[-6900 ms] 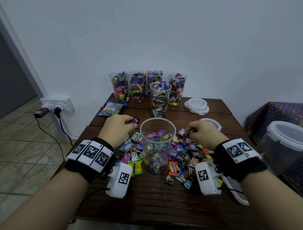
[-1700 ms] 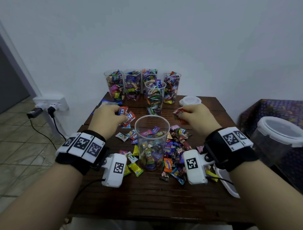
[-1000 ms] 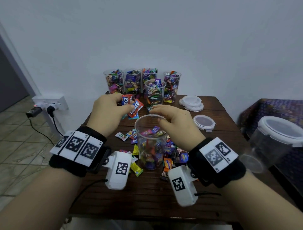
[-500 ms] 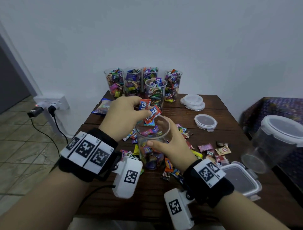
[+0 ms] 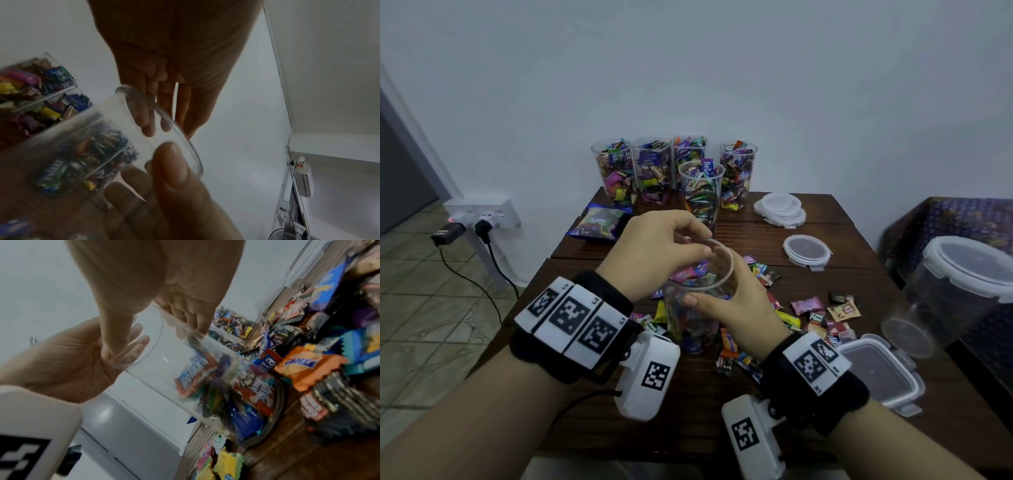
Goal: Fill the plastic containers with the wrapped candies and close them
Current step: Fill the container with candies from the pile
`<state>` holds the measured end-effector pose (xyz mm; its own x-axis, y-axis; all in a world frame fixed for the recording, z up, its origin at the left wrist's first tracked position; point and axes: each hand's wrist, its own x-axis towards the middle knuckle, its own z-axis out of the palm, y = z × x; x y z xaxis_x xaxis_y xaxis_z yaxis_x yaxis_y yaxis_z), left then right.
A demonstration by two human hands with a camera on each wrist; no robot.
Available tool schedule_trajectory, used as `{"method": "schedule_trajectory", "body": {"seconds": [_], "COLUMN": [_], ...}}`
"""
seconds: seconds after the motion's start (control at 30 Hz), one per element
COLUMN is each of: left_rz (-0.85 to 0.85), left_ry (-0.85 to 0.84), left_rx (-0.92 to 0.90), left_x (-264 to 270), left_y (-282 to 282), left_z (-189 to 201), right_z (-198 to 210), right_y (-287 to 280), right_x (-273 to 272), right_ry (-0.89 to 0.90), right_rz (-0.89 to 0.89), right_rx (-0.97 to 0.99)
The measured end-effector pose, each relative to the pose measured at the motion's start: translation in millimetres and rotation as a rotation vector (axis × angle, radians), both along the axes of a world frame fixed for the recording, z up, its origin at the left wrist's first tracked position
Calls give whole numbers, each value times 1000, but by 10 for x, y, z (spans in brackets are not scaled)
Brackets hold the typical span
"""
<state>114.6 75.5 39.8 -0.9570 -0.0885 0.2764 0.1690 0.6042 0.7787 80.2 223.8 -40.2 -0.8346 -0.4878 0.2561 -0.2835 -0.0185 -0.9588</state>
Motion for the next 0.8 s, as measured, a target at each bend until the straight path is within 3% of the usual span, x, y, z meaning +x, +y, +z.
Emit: {"method": "schedule_trajectory", "body": {"seconds": [0.2, 0.33, 0.53, 0.63, 0.7, 0.8], "left_rz": [49, 139, 157, 32, -117, -262], "left_ry": [116, 34, -414, -695, -872, -973], "left_rx": [64, 1, -374, -535, -506, -380], "left_x": [6, 54, 225, 266, 284, 265], "left_y": [-176, -530, -906, -1018, -971, -789], "left_z": [-9, -127, -333, -483, -577, -676], "right_z": [51, 144, 293, 361, 343, 238], "right_y": [38, 130, 391, 572, 636, 618], "right_x": [23, 19, -106, -158, -178, -179], "right_ry": [25, 62, 222, 221, 136, -122], "right_rz": [12, 57, 101, 192, 296, 475], "right_rx": [57, 232, 791, 1047, 1171, 1214]}}
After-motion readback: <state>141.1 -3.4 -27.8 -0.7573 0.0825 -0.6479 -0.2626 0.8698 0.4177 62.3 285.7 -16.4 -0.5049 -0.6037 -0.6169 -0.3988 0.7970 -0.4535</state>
